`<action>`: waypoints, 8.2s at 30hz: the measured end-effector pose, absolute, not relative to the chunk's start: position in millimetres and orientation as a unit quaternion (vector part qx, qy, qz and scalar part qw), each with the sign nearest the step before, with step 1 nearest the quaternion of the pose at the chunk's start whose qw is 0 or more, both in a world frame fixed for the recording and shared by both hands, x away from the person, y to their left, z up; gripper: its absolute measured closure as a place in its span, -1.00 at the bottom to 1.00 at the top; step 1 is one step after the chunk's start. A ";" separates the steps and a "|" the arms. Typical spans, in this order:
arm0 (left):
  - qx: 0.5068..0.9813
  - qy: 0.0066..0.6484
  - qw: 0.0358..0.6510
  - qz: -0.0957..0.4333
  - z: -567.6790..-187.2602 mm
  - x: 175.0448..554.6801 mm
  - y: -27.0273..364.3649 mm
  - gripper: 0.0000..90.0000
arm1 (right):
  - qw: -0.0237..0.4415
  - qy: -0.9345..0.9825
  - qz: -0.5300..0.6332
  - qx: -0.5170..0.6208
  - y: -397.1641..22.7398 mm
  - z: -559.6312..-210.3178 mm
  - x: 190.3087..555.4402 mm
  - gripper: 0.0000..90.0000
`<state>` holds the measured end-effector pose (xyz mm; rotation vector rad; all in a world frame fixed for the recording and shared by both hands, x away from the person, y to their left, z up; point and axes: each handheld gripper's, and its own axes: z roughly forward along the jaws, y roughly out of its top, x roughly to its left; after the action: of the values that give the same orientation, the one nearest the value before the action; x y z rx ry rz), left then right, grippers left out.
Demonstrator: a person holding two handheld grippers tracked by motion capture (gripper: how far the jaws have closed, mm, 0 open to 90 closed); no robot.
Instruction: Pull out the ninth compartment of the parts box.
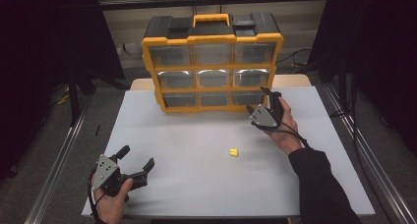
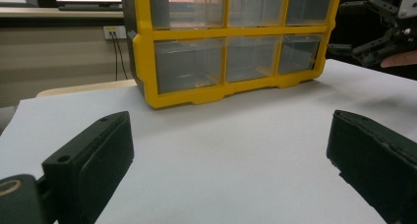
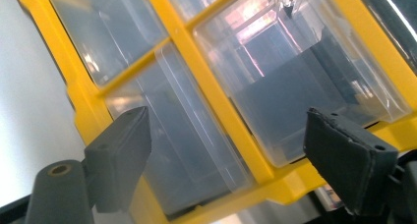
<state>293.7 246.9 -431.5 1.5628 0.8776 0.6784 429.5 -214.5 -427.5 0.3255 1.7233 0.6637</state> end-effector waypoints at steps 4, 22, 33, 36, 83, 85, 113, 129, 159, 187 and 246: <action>0.667 0.375 0.575 0.289 -431.5 293.7 247.0 -0.91 | 0.605 0.743 0.258 0.122 -215.1 -434.0 432.2 -0.47; 0.671 0.373 0.573 0.286 -432.0 294.1 246.3 -0.92 | 0.635 0.754 0.152 0.069 -216.9 -451.4 443.6 0.09; 0.671 0.373 0.573 0.286 -432.2 294.6 245.9 -0.92 | 0.640 0.757 0.118 0.063 -220.0 -461.2 451.8 0.21; 0.671 0.373 0.573 0.286 -432.2 294.6 245.7 -0.92 | 0.643 0.756 0.110 0.057 -218.9 -460.2 452.7 0.24; 0.673 0.368 0.572 0.290 -431.2 295.0 245.2 -0.92 | 0.653 0.754 0.062 0.025 -212.2 -447.9 450.2 0.79; 0.669 0.372 0.574 0.291 -430.8 294.8 245.3 -0.92 | 0.654 0.754 0.061 0.025 -211.9 -447.8 450.2 0.79; 0.668 0.370 0.576 0.290 -430.7 294.7 244.8 -0.92 | 0.658 0.750 0.068 0.028 -212.9 -448.5 439.9 0.78; 0.671 0.368 0.575 0.290 -430.6 294.9 244.6 -0.92 | 0.663 0.745 0.076 0.028 -213.4 -449.6 430.3 0.78; 0.671 0.366 0.575 0.294 -429.6 294.4 244.0 -0.92 | 0.671 0.737 0.076 0.024 -212.2 -452.1 407.5 0.79; 0.670 0.367 0.576 0.291 -430.2 294.4 243.3 -0.92 | 0.672 0.736 0.077 0.019 -211.7 -452.5 395.8 0.78; 0.672 0.365 0.576 0.290 -430.1 294.7 242.6 -0.92 | 0.661 0.746 0.081 -0.005 -212.5 -451.8 369.8 0.75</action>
<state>294.7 242.6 -430.1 1.5723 0.8538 0.6801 369.8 -212.5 -451.8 -0.0118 1.6861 0.1840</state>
